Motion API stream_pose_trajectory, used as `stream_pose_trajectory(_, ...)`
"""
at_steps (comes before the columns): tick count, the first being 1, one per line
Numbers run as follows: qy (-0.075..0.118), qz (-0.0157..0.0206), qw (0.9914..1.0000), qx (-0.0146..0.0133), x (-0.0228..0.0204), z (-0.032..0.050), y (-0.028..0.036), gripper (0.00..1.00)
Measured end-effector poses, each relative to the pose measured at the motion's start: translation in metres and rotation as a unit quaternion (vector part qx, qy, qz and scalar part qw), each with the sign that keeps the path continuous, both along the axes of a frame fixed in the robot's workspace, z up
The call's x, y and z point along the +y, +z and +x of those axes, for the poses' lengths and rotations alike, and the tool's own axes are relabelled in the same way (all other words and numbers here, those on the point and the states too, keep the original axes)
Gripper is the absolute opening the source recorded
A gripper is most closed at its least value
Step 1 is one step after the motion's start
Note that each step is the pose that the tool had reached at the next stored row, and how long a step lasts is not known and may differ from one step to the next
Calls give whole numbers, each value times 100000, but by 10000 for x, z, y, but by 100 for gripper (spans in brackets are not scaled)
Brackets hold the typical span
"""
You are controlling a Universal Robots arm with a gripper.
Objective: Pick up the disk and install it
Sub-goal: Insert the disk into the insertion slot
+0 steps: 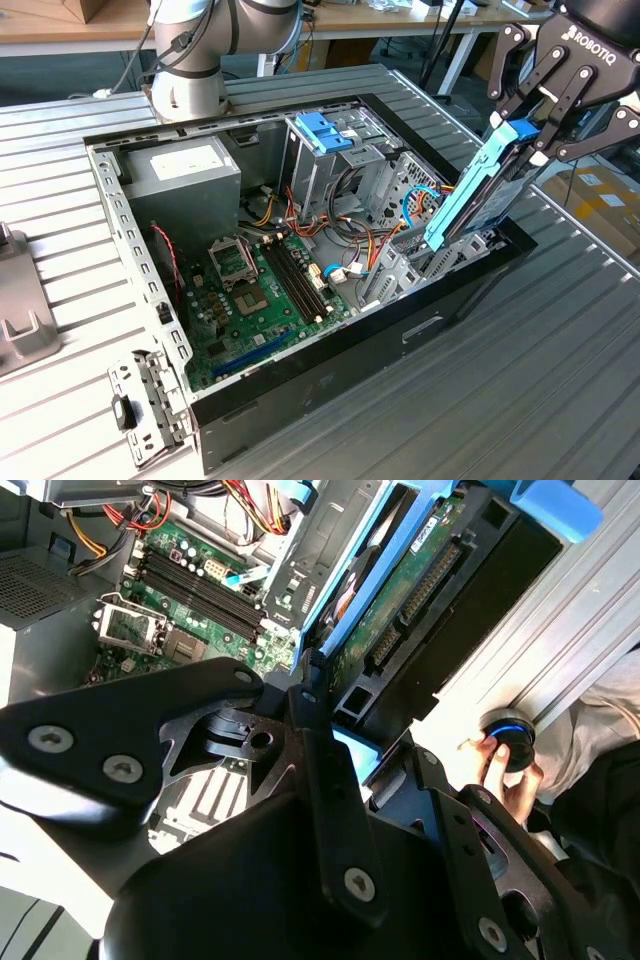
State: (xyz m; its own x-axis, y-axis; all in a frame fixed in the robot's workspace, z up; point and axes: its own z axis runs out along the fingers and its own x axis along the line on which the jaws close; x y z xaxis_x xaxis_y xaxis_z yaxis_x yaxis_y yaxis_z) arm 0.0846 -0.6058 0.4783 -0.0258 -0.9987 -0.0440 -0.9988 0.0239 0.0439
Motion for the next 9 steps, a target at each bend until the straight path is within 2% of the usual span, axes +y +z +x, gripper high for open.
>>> stream_pose_trajectory(4, 3, 29, 100000, 3, 0, -7, -3, 37)
stream_pose_trajectory(7, -5, 1156, 99993, 2, 0, -8, -5, 37)
stream_pose_trajectory(9, 1, 2141, 99977, 0, 0, -9, -5, 37)
